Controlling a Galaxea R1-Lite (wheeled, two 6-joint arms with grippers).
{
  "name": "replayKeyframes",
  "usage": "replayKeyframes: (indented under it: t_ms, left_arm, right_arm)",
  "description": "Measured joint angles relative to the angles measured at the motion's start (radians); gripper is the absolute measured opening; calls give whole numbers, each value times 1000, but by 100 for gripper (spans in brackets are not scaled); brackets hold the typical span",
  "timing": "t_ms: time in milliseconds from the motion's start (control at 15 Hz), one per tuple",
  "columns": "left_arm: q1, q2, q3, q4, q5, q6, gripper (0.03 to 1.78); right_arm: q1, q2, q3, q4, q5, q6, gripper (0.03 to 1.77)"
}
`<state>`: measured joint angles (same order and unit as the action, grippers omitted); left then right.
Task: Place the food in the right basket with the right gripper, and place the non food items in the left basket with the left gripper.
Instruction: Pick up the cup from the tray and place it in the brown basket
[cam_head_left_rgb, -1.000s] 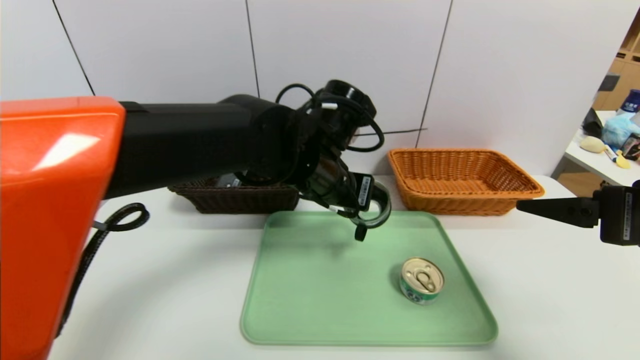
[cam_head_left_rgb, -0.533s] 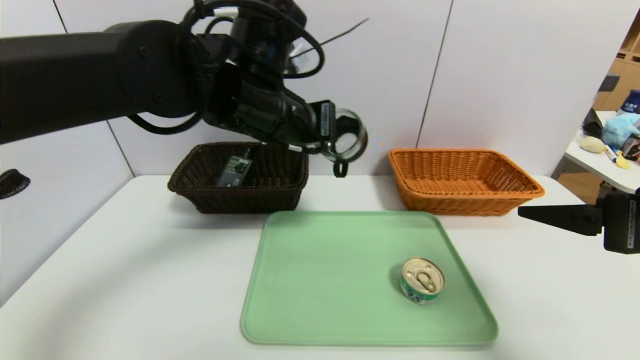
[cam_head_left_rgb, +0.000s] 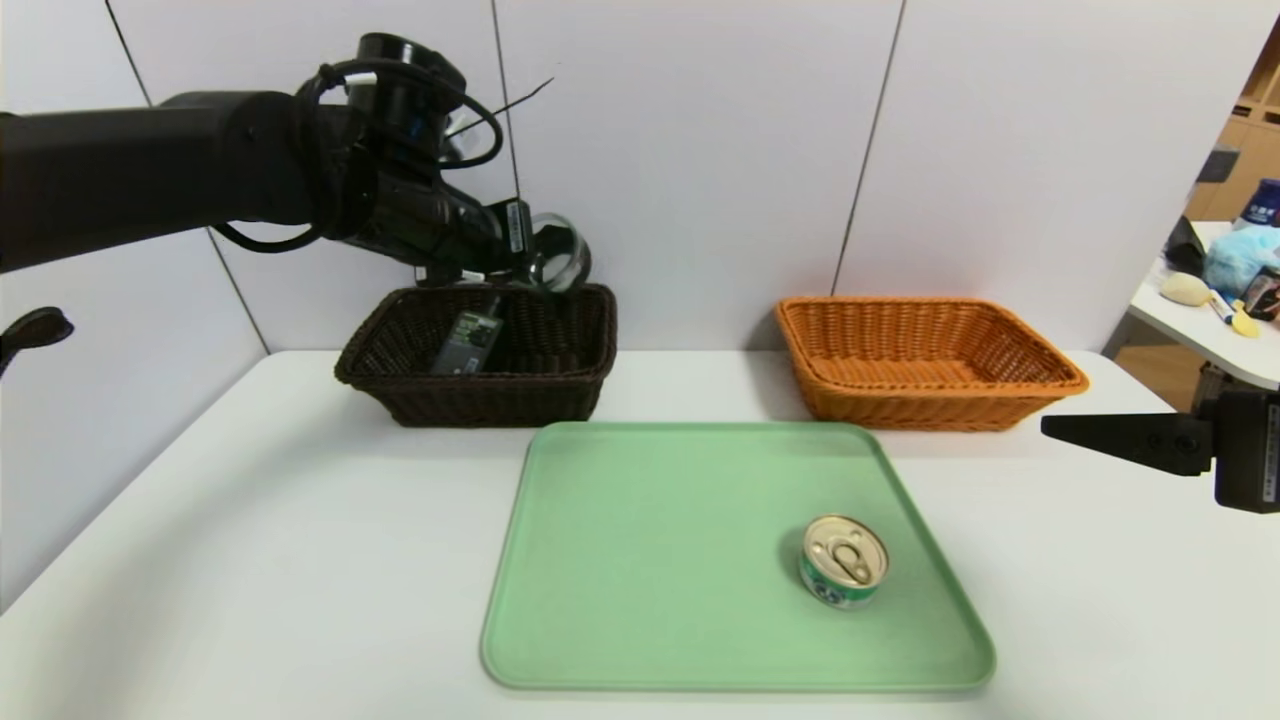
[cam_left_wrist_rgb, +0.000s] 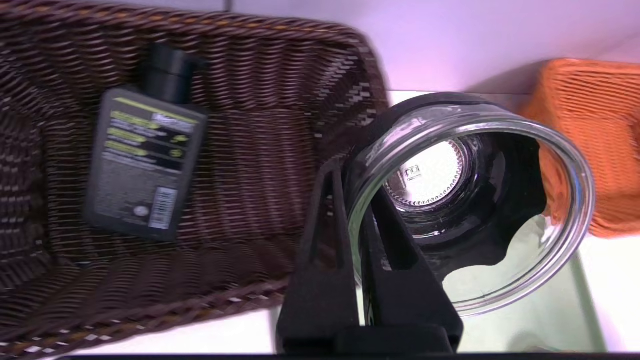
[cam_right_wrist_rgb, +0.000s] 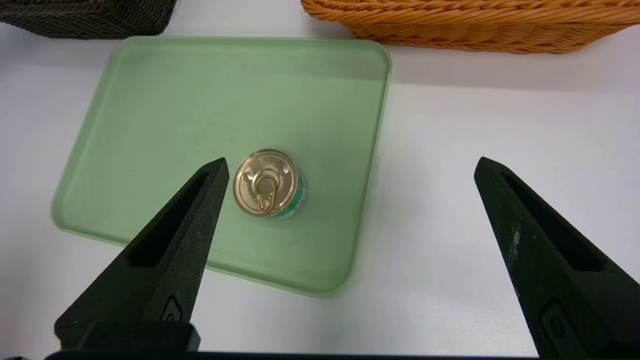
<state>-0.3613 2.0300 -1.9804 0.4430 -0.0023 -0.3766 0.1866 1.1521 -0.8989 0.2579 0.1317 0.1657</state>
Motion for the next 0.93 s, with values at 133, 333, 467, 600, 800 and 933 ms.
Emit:
replayKeyframes:
  t_ms: [133,333,467,600,800,933]
  left_arm:
    - [16,33,0,0,0,-1,11]
    - [21,69,0,-2,-1,-3,11]
    - [23,85,0,-2,0,-3,16]
    - [20,92,0,-8,-1,0,53]
    - [22,99,1,-8,-1,-1,89]
    - [21,99,2,-8,-1,-1,108]
  right_arm:
    - [0,0,3,0,1,0,170]
    - [-1,0,8,0,0,2,170]
    - [-2,1,8,0,1,2,170]
    - [-2,5,8,0,0,1,170]
    - [-1,13,8,0,1,0,170]
    - [0,16,8,0,1,0,170]
